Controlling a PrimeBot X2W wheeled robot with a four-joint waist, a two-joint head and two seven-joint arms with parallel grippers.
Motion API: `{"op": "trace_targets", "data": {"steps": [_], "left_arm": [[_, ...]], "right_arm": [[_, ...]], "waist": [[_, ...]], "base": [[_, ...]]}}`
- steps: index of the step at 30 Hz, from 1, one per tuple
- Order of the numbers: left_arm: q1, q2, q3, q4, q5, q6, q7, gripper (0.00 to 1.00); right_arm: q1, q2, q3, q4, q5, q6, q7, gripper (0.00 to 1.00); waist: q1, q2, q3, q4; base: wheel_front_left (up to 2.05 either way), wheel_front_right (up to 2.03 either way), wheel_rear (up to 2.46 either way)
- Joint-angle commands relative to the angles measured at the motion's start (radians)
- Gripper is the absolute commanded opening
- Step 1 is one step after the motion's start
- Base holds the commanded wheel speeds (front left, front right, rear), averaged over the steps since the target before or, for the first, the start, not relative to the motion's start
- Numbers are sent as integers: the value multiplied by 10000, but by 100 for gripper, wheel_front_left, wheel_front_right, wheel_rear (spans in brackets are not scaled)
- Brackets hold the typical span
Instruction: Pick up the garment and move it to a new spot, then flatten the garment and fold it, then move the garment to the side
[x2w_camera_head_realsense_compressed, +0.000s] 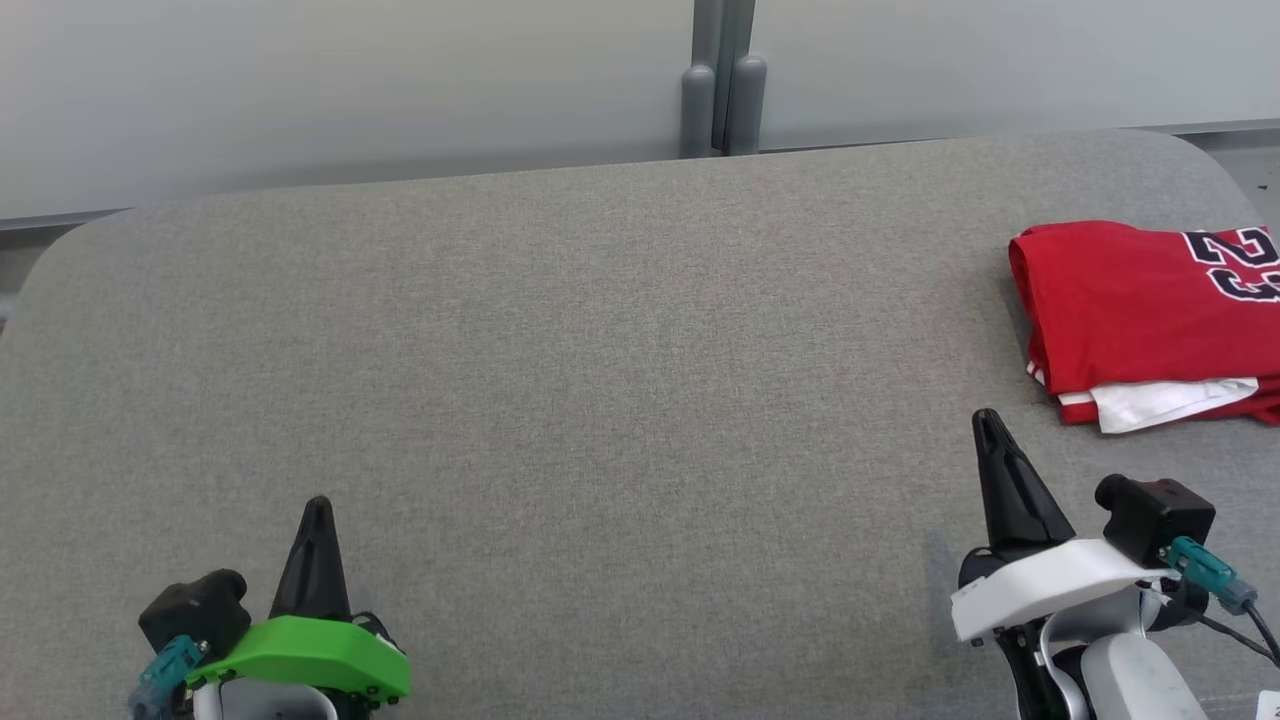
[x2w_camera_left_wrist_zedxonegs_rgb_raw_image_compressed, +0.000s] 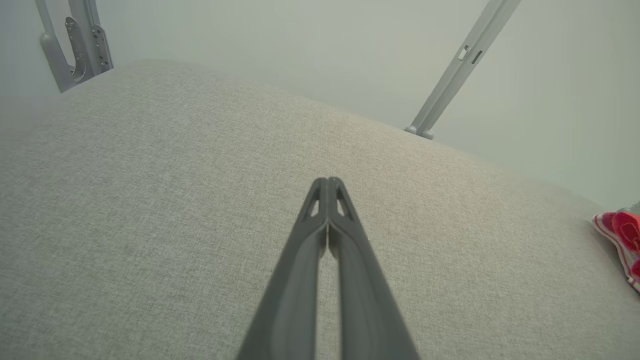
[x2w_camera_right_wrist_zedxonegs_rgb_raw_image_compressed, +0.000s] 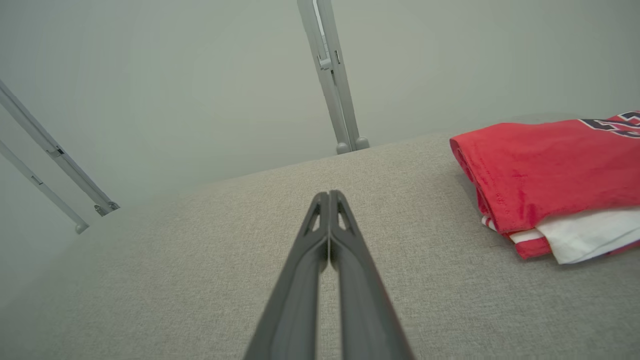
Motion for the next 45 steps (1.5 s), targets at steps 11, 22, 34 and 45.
{"op": "trace_targets", "data": {"steps": [11,22,34,45], "left_arm": [[-731,-170,667,152,-1730,-328,650,0],[-1062,-303,1101,373,-2941,-526,1128,0],[-1404,-438,1562,596,-4236,-735,1643,0],[-1708,-574,1971,796,-5375,-914,2101,0]], "right_arm": [[-562,-75,-224,268,2268,-2,352,0],[-758,-113,-343,554,3865,-3,599,0],[-956,-165,-448,860,5588,-4,850,0],[-1128,-225,-524,1130,7135,-3,1060,0]], "waist": [[0,-9,-22,-20],[0,-9,-52,-37],[0,-9,-86,-57],[0,-9,-121,-77]], "base": [[0,0,0],[0,0,0],[0,0,0],[0,0,0]]}}
